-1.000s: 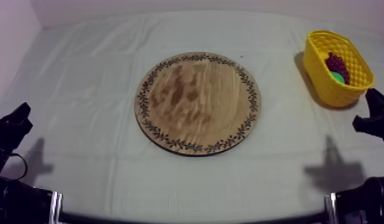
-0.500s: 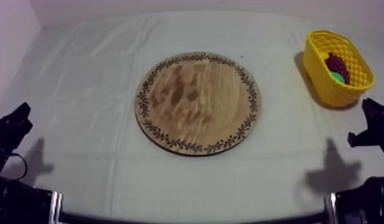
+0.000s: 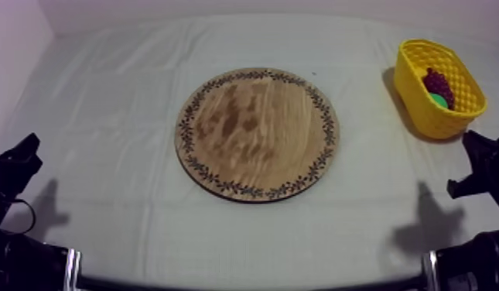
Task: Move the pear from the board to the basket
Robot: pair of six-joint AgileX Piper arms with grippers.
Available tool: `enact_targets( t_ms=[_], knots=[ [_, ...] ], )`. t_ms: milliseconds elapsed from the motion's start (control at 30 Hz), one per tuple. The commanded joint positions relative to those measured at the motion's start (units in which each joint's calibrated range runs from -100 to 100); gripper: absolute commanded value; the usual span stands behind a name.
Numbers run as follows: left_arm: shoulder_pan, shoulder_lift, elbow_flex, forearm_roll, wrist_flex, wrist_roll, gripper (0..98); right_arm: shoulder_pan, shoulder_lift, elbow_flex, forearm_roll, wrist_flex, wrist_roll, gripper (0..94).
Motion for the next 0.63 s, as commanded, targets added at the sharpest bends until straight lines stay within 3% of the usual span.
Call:
enact_targets(
  t_ms=[0,600],
  knots=[
    [0.02,0.0,0.0,0.02,-0.01,0.01,0.1,-0.09,-0.04,0.05,-0.04,0.07,0.02,0.3],
    [0.02,0.0,0.0,0.02,-0.01,0.01,0.1,-0.35,-0.04,0.05,-0.01,0.09,-0.1,0.3]
  ],
)
